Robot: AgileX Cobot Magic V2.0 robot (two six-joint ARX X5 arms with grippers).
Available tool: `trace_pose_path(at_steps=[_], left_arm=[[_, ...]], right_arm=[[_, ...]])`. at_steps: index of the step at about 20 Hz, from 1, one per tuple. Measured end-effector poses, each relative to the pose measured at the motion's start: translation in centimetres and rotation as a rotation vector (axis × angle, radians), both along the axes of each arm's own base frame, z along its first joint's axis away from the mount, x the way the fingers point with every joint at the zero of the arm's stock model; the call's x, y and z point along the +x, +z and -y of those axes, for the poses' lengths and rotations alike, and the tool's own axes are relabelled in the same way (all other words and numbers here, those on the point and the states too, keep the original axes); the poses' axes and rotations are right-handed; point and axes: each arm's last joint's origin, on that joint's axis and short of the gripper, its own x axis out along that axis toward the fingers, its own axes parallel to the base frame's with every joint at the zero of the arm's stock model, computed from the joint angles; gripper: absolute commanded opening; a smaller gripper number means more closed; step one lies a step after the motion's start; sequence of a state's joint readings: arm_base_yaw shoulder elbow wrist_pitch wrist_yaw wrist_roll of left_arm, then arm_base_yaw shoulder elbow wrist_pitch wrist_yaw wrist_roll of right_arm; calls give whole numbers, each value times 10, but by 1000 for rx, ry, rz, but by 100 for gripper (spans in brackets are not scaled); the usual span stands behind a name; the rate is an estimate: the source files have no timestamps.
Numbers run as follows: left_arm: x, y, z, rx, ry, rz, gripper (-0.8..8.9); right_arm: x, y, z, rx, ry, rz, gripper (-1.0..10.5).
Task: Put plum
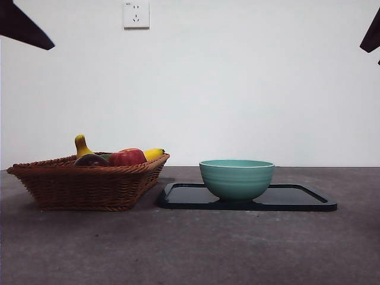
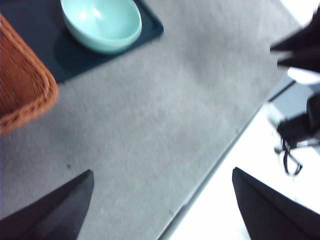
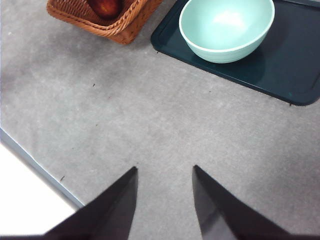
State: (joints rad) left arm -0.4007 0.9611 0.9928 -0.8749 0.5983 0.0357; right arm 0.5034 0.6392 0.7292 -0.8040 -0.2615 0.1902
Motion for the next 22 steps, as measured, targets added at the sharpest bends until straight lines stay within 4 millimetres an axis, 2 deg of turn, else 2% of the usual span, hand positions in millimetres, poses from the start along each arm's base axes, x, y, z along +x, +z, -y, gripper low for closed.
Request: trace_pose_path(at_steps=[6, 8, 10, 14, 17, 19, 22], left_arm=[[0, 0, 0, 8, -17, 20, 427], [0, 0, 0, 9, -19, 23, 427], [0, 0, 0, 10, -21, 25, 427], [0, 0, 0, 13, -26, 31, 427], [0, 0, 0, 14, -30, 35, 427], [0, 0, 0, 15, -31, 37, 427], [0, 0, 0, 15, -32, 38, 427]], right_arm=[[1, 2, -1, 38, -31, -8, 183], [7, 5, -3, 88, -67, 11, 270], [16, 10, -5, 124, -117, 4, 278], [53, 32, -9, 124, -224, -15, 278], [89, 46, -13, 97, -261, -27, 278], [117, 46, -18, 62, -272, -53, 278], [157, 33, -24, 4, -276, -112, 279]])
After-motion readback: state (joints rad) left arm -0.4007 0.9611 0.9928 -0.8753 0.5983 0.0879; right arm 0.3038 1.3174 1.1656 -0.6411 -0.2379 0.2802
